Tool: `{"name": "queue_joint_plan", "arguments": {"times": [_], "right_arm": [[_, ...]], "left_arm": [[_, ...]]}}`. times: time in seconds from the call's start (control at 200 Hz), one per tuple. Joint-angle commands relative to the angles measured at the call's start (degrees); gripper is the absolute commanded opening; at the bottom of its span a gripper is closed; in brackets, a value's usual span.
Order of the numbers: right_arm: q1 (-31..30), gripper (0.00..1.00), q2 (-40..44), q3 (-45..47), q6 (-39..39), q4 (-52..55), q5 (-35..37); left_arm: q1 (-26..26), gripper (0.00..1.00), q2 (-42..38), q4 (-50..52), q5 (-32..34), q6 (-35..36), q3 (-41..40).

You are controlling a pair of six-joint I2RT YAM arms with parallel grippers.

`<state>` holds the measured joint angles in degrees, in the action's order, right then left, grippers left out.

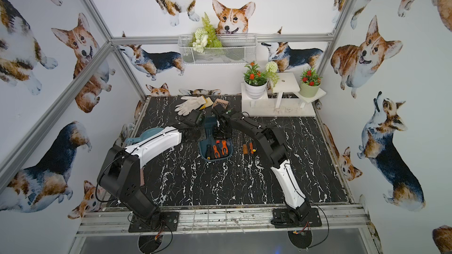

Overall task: Take out the screwdriver from the storage box
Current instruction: Pick up the screwdriver from the storage box, then place the screwdriver at the center of the board.

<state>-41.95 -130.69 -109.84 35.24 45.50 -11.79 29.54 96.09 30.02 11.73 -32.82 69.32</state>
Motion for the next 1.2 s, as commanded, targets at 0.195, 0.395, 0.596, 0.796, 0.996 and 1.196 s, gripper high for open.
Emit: {"name": "queue_joint_plan", "arguments": {"times": [0.195, 0.395, 0.596, 0.796, 0.996, 1.196], "right_arm": [[0.2, 0.04, 3.4, 3.5, 0.6, -3.1, 2.7], [0.3, 0.0, 8.0, 6.3, -0.3, -6.0, 2.2], [1.0, 0.0, 12.8, 10.1, -1.0, -7.2, 2.4], [2.1, 0.0, 17.4, 14.4, -1.3, -8.1, 2.8], [2.7, 0.0, 21.3, 17.2, -2.1, -7.5, 2.6], [3.6, 0.0, 25.9, 20.8, -3.9, -5.8, 3.2]], "left_arm": [[0.2, 0.0, -0.6, -2.5, -0.8, 0.5, 0.8], [0.2, 0.0, -0.6, -2.1, 0.1, 1.0, 1.4], [0.1, 0.0, -0.6, -1.9, 0.4, 1.2, 1.6], [0.0, 0.0, -0.3, -2.0, 0.3, 1.1, 1.5], [0.0, 0.0, 0.0, -2.0, 0.3, 1.1, 1.7], [0.1, 0.0, 0.1, -2.4, 0.2, 1.0, 1.1]]}}
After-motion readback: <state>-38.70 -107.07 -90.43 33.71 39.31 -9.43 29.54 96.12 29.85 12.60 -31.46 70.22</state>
